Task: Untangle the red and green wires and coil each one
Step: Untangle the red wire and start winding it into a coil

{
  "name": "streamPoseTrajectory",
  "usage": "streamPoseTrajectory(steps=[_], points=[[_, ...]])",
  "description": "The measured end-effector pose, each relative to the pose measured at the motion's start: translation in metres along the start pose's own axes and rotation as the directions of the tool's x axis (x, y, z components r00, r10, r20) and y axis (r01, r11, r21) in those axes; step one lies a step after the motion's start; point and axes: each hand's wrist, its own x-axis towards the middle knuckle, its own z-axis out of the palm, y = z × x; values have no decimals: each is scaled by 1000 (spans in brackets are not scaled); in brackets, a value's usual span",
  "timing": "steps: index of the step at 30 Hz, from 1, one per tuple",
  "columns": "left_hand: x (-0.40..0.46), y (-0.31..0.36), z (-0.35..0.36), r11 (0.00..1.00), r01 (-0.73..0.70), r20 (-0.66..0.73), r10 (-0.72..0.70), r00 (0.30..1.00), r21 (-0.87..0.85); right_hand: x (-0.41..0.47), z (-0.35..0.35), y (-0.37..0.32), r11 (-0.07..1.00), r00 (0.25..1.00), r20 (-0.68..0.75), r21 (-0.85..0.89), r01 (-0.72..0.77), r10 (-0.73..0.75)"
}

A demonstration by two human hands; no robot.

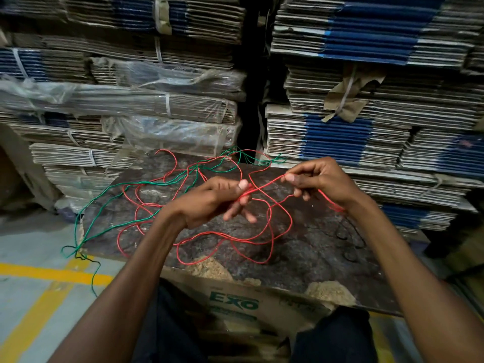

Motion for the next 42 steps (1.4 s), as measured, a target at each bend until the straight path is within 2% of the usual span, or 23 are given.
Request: streamPoseTrajectory(steps=[2, 4, 7, 11, 14, 16, 20, 23, 26, 28, 31, 34, 37, 39, 40, 42], points=[[-2, 1, 1, 980, -43, -1, 43, 999, -197, 3, -1, 1, 998, 995, 90, 44, -35, 31], [-1, -1, 0, 921, -113, -68, 94, 993, -372, 6, -1, 3, 990, 988, 140, 112, -83, 67], [-1, 1, -6, 765, -272, -198, 192, 961, -583, 9, -5, 9, 977, 990, 47, 163, -139, 134], [-5, 9, -24, 587, -451, -400, 225, 889, -672, 6, -19, 28, 966, 975, -142, 220, -138, 171], [-6, 10, -26, 566, -492, -502, 152, 851, -662, 4, -26, 38, 955, 971, -188, 284, -89, 147], [-6, 7, -24, 571, -486, -526, 108, 843, -661, 5, -24, 44, 979, 969, -228, 201, -46, 92], [-6, 5, -24, 500, -490, -523, 85, 848, -714, 18, -18, 59, 989, 906, -423, -123, -79, 19], [-7, 12, -23, 441, -528, -501, 186, 845, -726, 24, -20, 76, 945, 904, -426, -279, -171, 38], [-3, 12, -31, 372, -509, -403, 328, 855, -776, 27, -21, 91, 871, 925, -363, -411, -270, 115], [1, 15, -38, 399, -519, -393, 357, 848, -756, 23, -16, 92, 841, 944, -297, -466, -277, 146], [7, 20, -44, 462, -603, -489, 352, 798, -651, 14, -2, 89, 841, 961, -185, -468, -270, 205], [20, 16, -59, 531, -644, -593, 294, 749, -551, 4, 10, 78, 875, 973, -13, -435, -214, 231], [33, 8, -69, 643, -660, -722, 231, 652, -390, -10, 16, 53, 906, 964, 144, -396, -153, 225], [37, 5, -65, 783, -600, -787, 262, 559, -166, -18, 15, 37, 907, 948, 199, -390, -157, 249], [38, 2, -63, 850, -525, -799, 294, 524, -31, -22, 14, 29, 911, 943, 214, -380, -160, 254], [39, -5, -60, 909, -359, -764, 382, 519, 211, -29, 10, 14, 929, 947, 227, -341, -142, 228]])
